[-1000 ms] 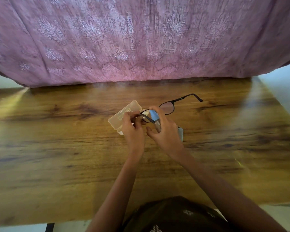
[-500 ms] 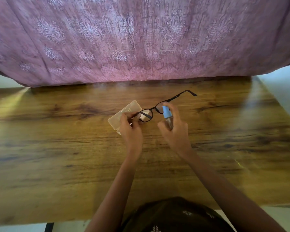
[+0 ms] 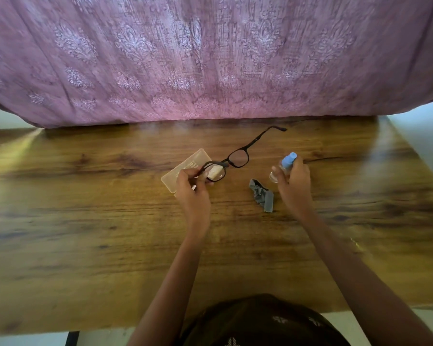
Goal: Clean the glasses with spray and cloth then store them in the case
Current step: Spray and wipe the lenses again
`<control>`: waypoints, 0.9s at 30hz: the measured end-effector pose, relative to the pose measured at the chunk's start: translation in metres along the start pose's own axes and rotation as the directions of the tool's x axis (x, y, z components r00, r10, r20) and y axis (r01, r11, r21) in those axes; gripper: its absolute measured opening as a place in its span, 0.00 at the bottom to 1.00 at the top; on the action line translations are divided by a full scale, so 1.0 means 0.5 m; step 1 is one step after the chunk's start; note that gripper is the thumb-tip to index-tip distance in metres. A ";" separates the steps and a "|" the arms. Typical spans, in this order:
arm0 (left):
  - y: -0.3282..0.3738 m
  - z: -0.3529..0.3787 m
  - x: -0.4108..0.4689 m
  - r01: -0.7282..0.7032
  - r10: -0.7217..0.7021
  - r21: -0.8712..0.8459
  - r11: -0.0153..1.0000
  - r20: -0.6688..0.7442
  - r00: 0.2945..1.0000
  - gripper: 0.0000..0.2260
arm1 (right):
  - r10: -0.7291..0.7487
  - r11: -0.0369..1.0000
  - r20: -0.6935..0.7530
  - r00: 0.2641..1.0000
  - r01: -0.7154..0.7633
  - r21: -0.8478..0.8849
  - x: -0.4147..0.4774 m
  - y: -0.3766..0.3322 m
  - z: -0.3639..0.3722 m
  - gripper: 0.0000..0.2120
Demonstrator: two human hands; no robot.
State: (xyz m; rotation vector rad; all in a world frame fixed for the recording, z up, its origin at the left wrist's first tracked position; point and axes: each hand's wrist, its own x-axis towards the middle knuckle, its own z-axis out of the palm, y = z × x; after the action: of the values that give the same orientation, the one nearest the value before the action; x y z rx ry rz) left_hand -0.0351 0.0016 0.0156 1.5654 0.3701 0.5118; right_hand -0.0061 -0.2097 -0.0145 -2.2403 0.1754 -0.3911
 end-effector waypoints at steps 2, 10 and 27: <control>-0.002 0.000 0.001 0.007 -0.007 -0.008 1.000 0.009 1.000 0.08 | 0.013 1.000 0.005 1.000 -0.013 -0.022 0.006 0.007 0.001 0.12; 0.002 -0.002 -0.002 -0.006 0.006 0.013 1.000 0.007 1.000 0.12 | 0.029 0.999 0.006 1.000 -0.028 -0.034 -0.005 0.009 0.005 0.09; 0.002 0.001 -0.004 0.009 -0.009 -0.011 1.000 0.003 1.000 0.11 | 0.269 0.962 0.127 0.955 -0.259 -0.085 -0.082 0.041 -0.005 0.23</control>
State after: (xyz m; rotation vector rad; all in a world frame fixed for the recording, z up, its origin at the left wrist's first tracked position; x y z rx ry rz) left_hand -0.0366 -0.0001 0.0163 1.5535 0.3715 0.5038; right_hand -0.0454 -0.2144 -0.0379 -2.2624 0.4158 -0.0872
